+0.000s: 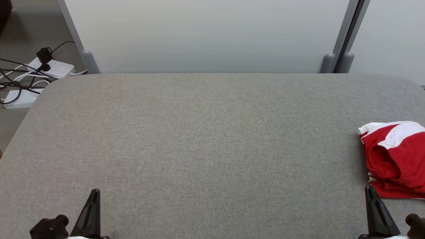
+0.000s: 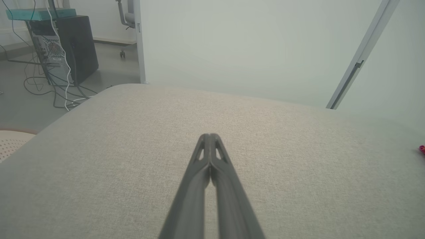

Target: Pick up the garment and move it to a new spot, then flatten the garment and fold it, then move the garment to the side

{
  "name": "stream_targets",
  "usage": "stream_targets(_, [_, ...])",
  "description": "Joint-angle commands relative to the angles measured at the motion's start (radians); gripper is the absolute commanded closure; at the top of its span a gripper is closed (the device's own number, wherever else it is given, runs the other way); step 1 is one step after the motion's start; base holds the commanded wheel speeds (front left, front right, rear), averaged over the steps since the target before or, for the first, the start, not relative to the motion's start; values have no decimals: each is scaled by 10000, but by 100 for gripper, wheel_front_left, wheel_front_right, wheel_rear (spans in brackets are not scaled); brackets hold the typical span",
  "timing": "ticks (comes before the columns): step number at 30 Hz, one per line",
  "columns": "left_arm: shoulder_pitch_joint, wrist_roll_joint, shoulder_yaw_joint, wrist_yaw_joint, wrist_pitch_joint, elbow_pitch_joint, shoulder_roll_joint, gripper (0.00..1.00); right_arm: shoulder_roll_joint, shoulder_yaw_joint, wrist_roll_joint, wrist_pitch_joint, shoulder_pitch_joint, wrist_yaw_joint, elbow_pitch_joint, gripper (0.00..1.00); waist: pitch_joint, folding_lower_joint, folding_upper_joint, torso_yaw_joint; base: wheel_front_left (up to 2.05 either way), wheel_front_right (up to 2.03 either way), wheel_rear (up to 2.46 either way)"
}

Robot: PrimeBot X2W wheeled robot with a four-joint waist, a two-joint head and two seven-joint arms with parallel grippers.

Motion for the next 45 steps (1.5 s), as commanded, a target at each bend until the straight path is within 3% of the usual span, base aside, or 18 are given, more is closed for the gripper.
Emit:
stream_targets(1, [-301,-267,270,-163,64,-150,102,100,-124,33,378,89,-272,0,-129,100,12,1,0,-4,0,0,0])
stream_targets(45, [-1078,-4000,1625,-1483,1265,709,-1133,100,-305,90,5733,1068,-1141,-1,528,100,79,-5,0,-97,0,0,0])
